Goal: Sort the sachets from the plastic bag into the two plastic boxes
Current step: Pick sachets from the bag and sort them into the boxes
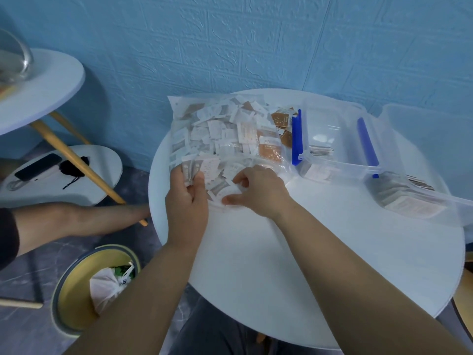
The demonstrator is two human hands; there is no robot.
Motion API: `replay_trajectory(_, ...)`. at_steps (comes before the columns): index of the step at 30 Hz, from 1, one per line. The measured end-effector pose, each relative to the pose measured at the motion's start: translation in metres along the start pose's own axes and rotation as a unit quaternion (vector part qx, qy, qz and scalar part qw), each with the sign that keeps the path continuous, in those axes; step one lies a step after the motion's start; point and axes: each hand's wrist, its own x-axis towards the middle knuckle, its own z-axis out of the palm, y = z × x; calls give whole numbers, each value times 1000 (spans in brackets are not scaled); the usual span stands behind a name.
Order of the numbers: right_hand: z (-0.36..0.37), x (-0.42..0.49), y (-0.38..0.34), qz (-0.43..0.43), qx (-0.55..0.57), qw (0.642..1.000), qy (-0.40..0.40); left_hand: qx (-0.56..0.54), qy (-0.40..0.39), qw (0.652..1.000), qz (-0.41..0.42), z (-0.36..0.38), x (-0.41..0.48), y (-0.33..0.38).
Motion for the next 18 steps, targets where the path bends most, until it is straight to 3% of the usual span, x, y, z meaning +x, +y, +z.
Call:
replay_trajectory(5,-1,-1,3,-18,23,1000,3,41,-42,998,30,2,1,-4)
replay_trajectory(11,-12,-3,10,-14,130,991,-27,-3,-78,996,31,0,0,-2)
replay_trajectory(15,-12,-3,7,-28,85,995,-52,76,-9,995,59,2,-4,-1)
replay_trajectory(18,-8,-2,3,-34,35,997,-52,136,-22,988,69,5,-2,-4)
